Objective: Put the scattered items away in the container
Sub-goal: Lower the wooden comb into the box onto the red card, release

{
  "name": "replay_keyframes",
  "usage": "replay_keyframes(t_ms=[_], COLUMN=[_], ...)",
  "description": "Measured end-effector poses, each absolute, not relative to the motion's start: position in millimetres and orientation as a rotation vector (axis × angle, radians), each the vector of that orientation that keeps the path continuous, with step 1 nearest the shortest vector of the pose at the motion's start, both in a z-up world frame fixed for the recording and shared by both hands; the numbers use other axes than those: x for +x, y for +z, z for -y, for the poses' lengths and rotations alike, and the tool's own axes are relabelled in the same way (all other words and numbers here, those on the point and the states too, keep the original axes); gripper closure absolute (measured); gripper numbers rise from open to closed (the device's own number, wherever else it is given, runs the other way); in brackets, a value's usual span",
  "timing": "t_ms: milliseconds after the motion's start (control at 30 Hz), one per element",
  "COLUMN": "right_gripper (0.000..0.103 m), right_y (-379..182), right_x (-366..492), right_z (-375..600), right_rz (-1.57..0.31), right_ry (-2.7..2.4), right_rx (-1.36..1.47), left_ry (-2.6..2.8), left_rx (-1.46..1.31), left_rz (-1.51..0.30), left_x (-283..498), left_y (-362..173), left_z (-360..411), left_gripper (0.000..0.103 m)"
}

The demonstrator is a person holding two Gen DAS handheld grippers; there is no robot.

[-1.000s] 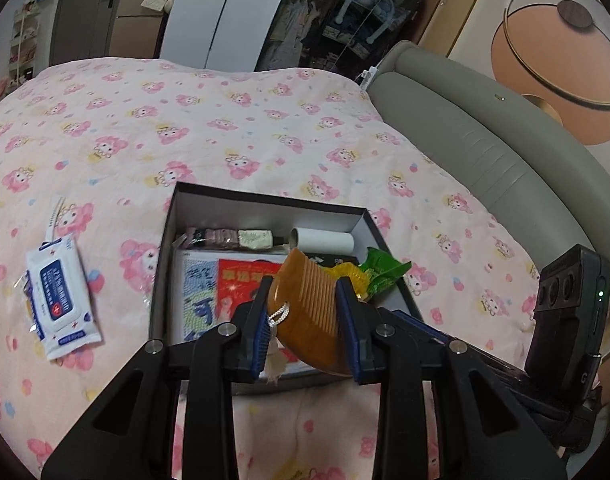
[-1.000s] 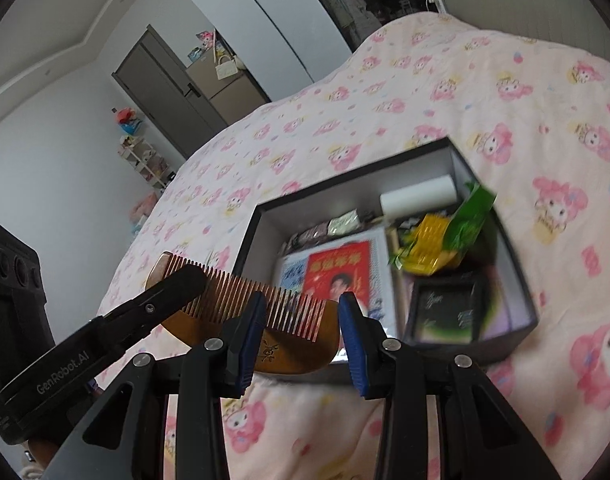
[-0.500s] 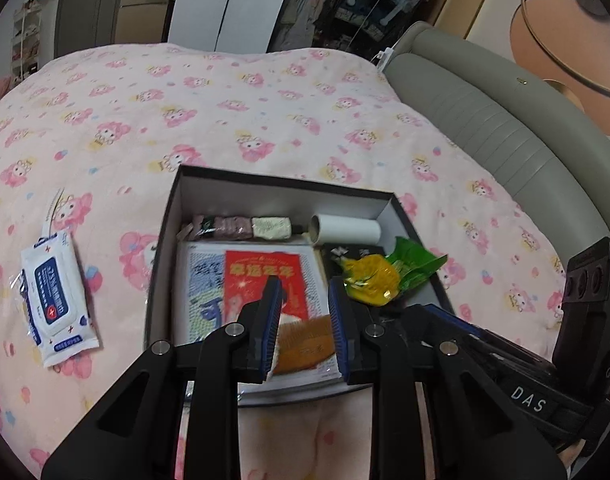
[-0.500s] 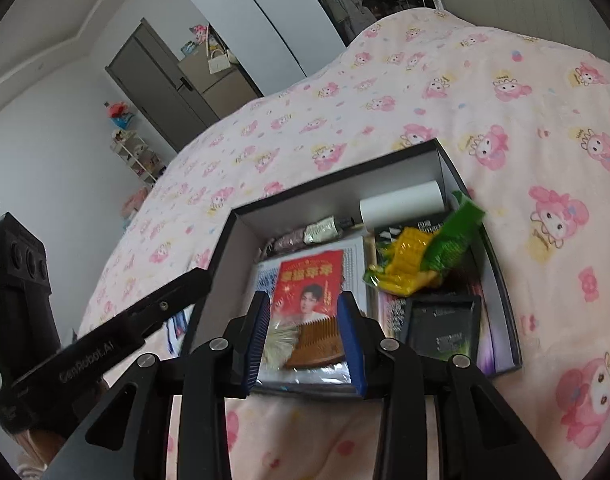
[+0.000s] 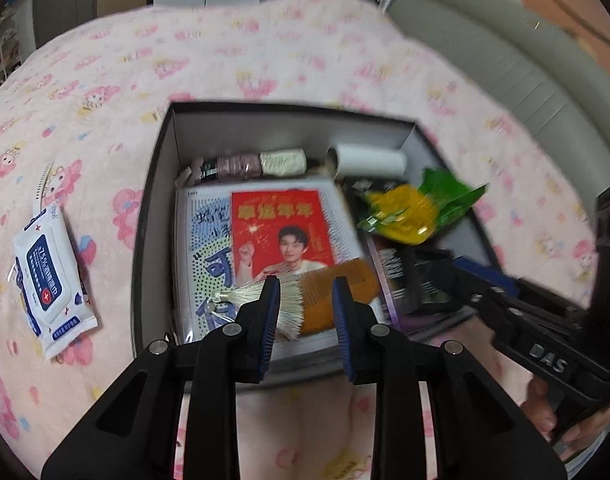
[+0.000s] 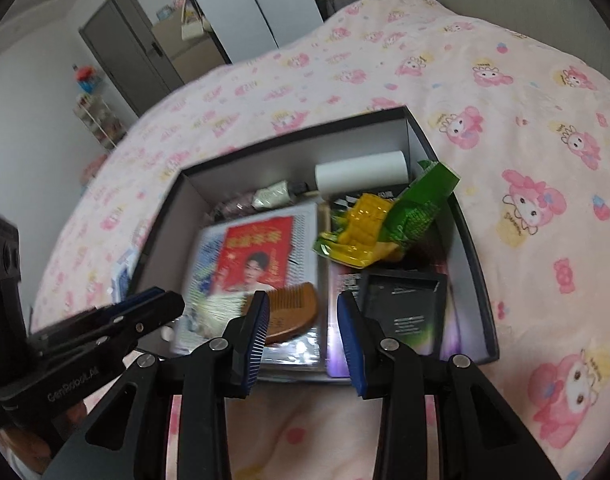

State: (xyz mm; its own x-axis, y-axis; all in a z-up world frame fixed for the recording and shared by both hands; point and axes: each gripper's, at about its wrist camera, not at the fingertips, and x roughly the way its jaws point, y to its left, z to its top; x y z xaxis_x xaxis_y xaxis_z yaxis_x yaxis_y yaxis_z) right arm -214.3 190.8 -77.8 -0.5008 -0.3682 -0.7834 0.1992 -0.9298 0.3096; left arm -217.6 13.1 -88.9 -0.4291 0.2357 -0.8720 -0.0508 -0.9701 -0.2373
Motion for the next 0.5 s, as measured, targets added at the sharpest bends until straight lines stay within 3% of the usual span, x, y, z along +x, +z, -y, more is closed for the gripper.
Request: replay_keyframes(t_ms=[267, 500], right_gripper=[0.068, 0.064], right_y=[-104, -124], right_x=[-256, -267], right_z=[-186, -162], right_rz=[0.078, -0.083], right_ry=[-2.287, -2.122], right_rx=[1.582, 1.685], left_ry=[2.268, 2.213], left_rx=[-1.93, -1.975], left_rz=[0.063, 0.073], left_x=[-260, -263], left_y=[-130, -130], left_z=[-23, -18], left_gripper=[0.075, 0.074])
